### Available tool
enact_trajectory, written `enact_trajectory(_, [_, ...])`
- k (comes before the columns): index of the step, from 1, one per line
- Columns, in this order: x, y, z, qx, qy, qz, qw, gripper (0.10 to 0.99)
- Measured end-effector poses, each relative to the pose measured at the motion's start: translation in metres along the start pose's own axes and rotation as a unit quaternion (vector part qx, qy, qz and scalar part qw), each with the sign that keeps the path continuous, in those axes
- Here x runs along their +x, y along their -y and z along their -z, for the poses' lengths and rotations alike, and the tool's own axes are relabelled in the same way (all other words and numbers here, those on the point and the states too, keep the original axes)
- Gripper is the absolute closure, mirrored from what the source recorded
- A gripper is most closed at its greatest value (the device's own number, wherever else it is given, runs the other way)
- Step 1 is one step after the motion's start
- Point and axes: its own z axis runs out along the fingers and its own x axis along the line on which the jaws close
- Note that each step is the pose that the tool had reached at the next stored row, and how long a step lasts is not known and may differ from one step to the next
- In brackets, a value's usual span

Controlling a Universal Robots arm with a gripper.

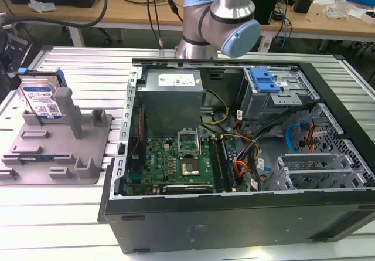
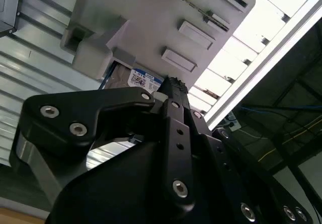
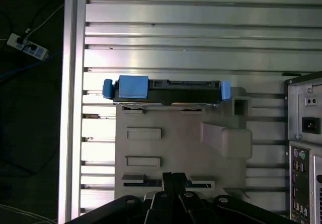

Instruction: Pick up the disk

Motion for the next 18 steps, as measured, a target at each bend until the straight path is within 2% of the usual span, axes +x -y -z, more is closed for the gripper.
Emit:
enact_trajectory(9, [0.0, 0.0, 0.0, 0.0, 0.0, 0.0, 1.0, 0.98])
enact_trajectory(10, [0.0, 0.0, 0.0, 0.0, -0.0003, 0.009, 1.0, 0.98])
enact_trajectory(11, [0.0, 0.0, 0.0, 0.0, -0.0012, 0.034, 0.9994, 0.98])
enact_trajectory(15, [0.0, 0.0, 0.0, 0.0, -0.0029, 0.077, 0.997, 0.98])
enact_trajectory(18, [0.0, 0.0, 0.0, 0.0, -0.0042, 0.109, 0.994, 0.98])
